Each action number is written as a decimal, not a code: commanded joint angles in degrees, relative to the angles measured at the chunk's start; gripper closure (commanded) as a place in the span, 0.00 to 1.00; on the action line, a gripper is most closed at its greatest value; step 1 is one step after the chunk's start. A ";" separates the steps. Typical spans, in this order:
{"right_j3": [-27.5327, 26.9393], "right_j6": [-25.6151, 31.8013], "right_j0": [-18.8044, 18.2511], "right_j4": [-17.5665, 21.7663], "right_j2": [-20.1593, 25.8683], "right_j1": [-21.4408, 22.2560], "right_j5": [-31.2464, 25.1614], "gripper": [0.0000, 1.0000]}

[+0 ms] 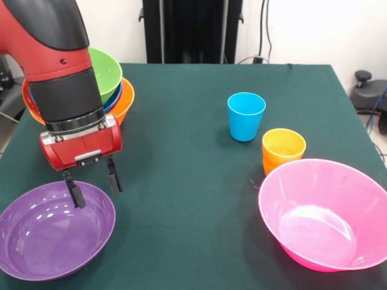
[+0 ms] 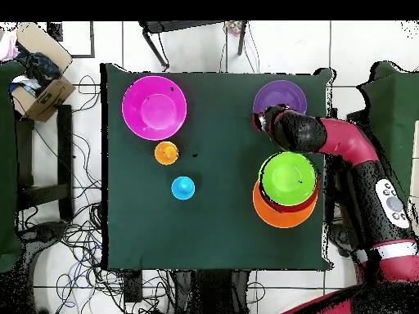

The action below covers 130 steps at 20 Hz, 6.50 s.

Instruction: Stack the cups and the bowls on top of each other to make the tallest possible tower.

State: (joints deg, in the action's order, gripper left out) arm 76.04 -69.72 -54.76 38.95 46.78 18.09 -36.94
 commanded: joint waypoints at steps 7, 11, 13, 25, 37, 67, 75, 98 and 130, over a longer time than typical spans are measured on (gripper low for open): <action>-0.41 9.11 2.54 6.64 -3.05 -3.55 2.28 0.00; -0.77 8.76 2.56 7.45 -3.11 -3.88 2.64 0.00; -1.16 8.90 2.57 7.98 -3.19 -4.16 2.77 0.00; -4.34 8.28 3.39 11.00 -4.14 -6.32 3.63 0.00; -6.38 9.13 3.19 12.38 -4.40 -7.42 3.49 0.00; -5.25 8.61 3.20 11.44 -4.97 -6.37 3.05 1.00; 6.53 -4.20 5.10 14.02 -10.74 9.92 9.80 1.00; 20.23 -7.67 10.80 9.52 -20.90 31.54 12.16 1.00; 38.33 -13.50 13.65 -0.90 -23.93 41.79 20.69 1.00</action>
State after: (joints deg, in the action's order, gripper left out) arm 106.09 -76.23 -39.10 39.08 21.93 59.22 -22.84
